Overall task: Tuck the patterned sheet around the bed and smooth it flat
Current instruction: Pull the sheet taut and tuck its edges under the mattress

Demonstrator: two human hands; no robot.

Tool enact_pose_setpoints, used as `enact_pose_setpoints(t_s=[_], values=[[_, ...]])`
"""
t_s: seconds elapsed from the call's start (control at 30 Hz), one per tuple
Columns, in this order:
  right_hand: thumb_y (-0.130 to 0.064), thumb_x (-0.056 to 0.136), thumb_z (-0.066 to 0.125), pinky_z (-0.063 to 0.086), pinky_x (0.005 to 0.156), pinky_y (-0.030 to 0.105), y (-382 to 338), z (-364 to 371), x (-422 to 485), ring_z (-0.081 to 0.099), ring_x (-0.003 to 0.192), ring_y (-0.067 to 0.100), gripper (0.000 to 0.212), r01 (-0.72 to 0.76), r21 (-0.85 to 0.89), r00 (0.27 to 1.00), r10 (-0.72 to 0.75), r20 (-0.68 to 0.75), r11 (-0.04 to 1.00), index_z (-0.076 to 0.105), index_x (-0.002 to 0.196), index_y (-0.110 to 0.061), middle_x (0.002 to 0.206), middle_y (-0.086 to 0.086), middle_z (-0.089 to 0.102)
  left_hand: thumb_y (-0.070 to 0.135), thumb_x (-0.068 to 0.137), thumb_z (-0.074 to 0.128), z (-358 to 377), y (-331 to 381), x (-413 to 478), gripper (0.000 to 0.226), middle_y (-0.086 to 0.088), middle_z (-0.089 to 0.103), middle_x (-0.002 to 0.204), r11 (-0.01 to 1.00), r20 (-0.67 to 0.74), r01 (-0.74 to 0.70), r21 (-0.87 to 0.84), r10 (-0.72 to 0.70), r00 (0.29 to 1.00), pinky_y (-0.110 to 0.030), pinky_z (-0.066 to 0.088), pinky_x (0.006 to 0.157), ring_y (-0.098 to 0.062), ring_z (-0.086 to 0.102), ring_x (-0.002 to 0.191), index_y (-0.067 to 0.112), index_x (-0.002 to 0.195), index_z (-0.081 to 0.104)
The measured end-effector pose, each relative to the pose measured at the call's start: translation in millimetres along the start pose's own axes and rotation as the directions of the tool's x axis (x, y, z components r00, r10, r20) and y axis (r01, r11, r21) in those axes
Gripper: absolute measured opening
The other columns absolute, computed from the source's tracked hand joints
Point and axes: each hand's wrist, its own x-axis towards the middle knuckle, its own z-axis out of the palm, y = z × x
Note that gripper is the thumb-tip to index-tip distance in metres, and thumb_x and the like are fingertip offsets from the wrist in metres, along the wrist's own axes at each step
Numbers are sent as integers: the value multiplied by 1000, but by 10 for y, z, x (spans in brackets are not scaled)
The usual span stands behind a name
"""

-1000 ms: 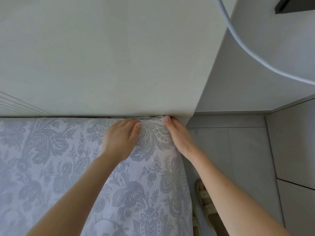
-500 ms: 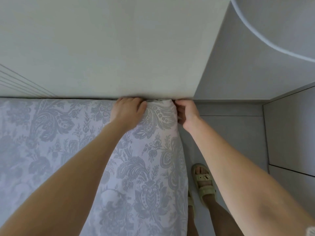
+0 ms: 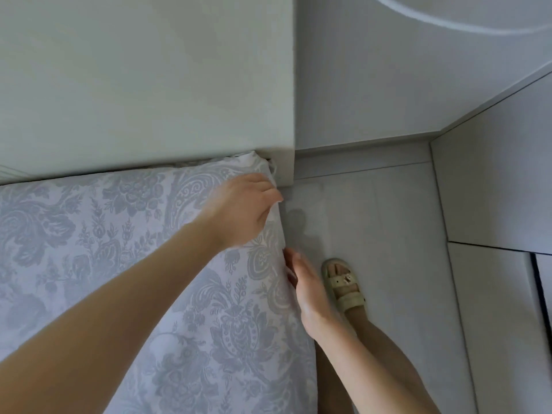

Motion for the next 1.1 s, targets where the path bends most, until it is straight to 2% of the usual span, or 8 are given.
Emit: enact_pose_setpoints(t_s=[0.1,0.2,0.3,0.4,0.6,0.8,0.97,1.1], values=[[-29,103,33,45,97,23,8,-8,22,55,117,11,38,13,27,999,-13,-33,1000,55,130,-14,126,-2,61,21,85,29,115,22,350,41,-4,70,80,976,243,-124,182,77,967,-36,45,92,-28,64,86,12,84,70],[-29,102,35,45,97,25,65,-37,46,57,114,11,34,-10,29,998,11,-56,1000,55,127,-17,125,-1,61,23,96,32,251,114,620,37,2,68,101,874,562,-250,417,-32,826,-35,43,92,-22,60,100,19,100,68],[-27,102,35,45,91,18,71,-67,86,57,111,8,30,-12,24,999,13,-44,1000,56,123,-20,122,-3,61,27,99,28,368,173,824,39,-1,62,118,839,708,-272,472,-177,684,-36,46,85,-25,58,108,17,114,63],[-28,102,36,46,80,12,41,-94,143,58,99,-4,27,15,17,1000,-15,0,1000,61,112,-27,107,-15,64,29,100,30,454,174,879,39,-1,58,123,814,739,-313,488,-195,645,-36,45,82,-25,54,112,17,119,62],[-29,102,38,44,92,23,118,-43,174,59,100,-2,30,122,-78,992,-123,-11,989,62,89,-41,100,-18,66,30,102,26,363,260,879,39,-3,58,127,712,763,-438,549,-213,610,-41,23,107,-23,49,120,21,122,58],[-59,96,19,47,82,18,-11,-116,320,61,102,4,61,-179,69,957,158,244,981,59,124,-20,117,-6,65,27,103,15,357,276,959,44,-6,57,130,693,800,-479,539,-243,549,-47,11,112,-28,47,123,27,143,35],[-68,91,21,49,90,27,-91,69,454,63,103,11,60,-246,-8,911,234,339,969,64,110,-31,116,-1,67,32,104,13,251,314,1056,45,-7,55,131,774,806,-392,496,-243,540,-48,13,112,-28,46,124,24,138,42],[-68,92,15,48,90,28,-93,27,456,62,104,13,67,-291,34,905,263,335,956,63,114,-25,111,-2,67,43,101,12,148,268,894,55,-4,63,114,815,702,-390,429,-29,712,-43,29,102,-26,52,111,19,111,60]])
